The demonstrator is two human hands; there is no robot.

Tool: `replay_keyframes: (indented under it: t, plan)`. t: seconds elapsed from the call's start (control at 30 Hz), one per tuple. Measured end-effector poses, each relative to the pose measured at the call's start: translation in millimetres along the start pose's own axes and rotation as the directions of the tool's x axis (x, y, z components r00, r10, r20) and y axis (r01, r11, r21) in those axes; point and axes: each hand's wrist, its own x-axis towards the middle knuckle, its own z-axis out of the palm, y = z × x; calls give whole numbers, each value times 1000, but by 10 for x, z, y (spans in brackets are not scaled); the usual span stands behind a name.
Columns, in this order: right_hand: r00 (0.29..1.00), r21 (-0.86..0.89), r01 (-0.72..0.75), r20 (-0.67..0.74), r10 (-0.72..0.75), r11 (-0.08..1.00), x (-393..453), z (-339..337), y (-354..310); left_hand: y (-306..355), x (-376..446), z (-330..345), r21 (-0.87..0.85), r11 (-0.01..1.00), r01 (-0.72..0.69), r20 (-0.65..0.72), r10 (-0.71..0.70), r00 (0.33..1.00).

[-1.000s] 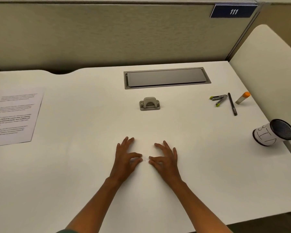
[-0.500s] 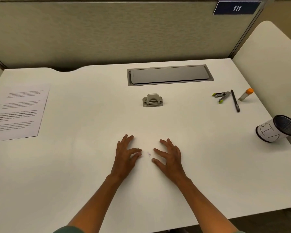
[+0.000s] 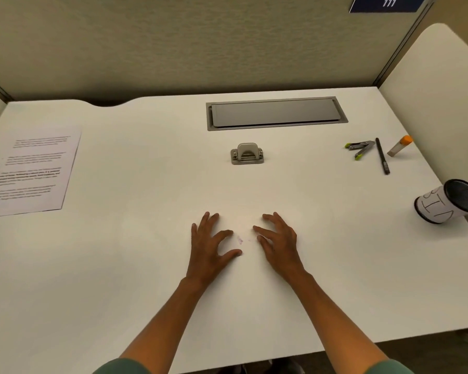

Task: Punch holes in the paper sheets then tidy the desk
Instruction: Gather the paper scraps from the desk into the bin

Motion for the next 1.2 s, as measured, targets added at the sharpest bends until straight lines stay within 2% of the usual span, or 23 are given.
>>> replay_keyframes:
  t: [0.17, 0.33, 0.53, 0.6, 0.77, 0.9, 1.2]
  plan:
    - [998, -44, 2, -57, -4, 999, -195, 4, 9, 103, 227, 41, -9, 998, 60, 1, -60, 998]
    - [998, -97, 46, -34, -50, 994, -340, 86, -44, 106, 221, 47, -49, 997, 67, -19, -68, 998]
    - [995, -129, 95, 16, -94, 987, -293, 172, -174, -32, 69, -36, 55, 998, 23, -23, -22, 999]
    - [995, -121, 99, 31, -96, 988, -249, 187, -208, -53, 40, -56, 61, 998, 14, -6, -14, 1000]
    - [999, -17, 14, -43, -15, 1000, -117, 127, -179, -23, 52, -57, 74, 997, -4, 15, 3, 1000]
    - [1000, -42, 6, 11, -6, 999, -48, 102, -131, 15, 71, -19, 46, 999, -6, 24, 5, 1000]
    - [999, -5, 4, 38, -4, 1000, 52, 131, -145, 79, 85, -30, 0, 1000, -24, 34, 24, 999]
